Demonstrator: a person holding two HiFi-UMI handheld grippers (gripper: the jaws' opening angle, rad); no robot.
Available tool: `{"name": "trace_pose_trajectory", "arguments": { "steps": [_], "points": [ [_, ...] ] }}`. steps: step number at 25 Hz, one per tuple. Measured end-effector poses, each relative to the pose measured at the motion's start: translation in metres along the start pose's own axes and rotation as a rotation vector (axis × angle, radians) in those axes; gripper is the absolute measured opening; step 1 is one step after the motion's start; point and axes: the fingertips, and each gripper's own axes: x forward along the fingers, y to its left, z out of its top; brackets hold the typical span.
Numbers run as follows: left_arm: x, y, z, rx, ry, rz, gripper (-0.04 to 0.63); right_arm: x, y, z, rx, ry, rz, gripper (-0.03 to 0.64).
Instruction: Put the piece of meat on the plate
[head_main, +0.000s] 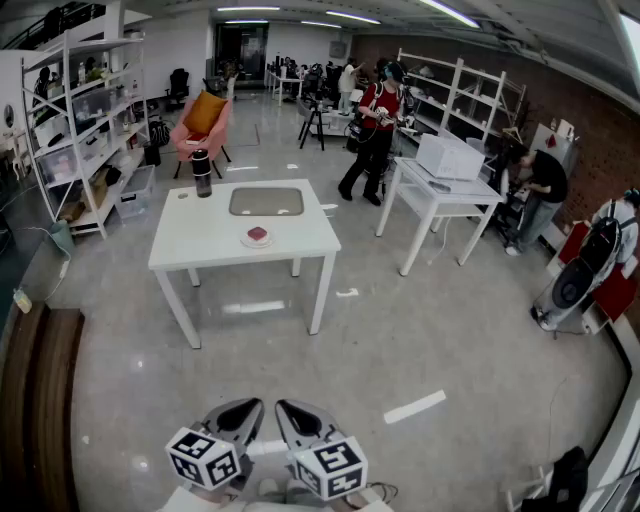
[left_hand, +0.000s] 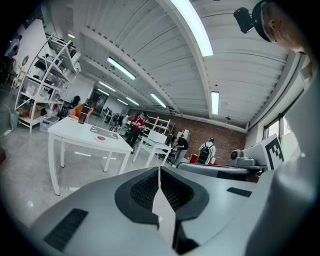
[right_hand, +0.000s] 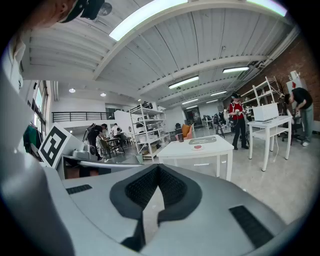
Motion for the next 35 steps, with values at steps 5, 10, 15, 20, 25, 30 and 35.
{"name": "trace_pose_trajectory", "arguments": {
  "steps": [5,10,15,20,25,30,35],
  "points": [
    [0.006,0.009,0.0,-0.015,-0.028,0.009,0.018,0.011,-0.009,-0.006,0.036,-0.007,-0.001,0.015],
    [0.007,0.009,-0.004,-0.027,-0.019,0.027,0.018,0.008,-0.015,-0.01,0.039,0.012,-0.009,0.015],
    [0.011,0.014,0.002,-0.024,-0.023,0.04,0.018,0.01,-0.019,-0.005,0.028,0.01,-0.009,0.015],
    [0.021,0.014,0.007,-0.049,-0.048,0.025,0.018,0.005,-0.028,0.004,0.039,-0.038,-0.004,0.015],
    [0.042,0.006,0.003,-0.041,-0.03,0.011,0.018,0.001,-0.052,0.001,0.052,-0.064,0.01,0.015],
    [0.06,-0.004,-0.011,-0.046,-0.018,0.012,0.018,-0.002,-0.077,-0.01,0.081,-0.057,0.011,0.015],
    [0.088,0.009,-0.015,-0.065,0.009,0.006,0.018,0.02,-0.094,-0.022,0.088,0.017,0.035,0.015]
  ]
}}
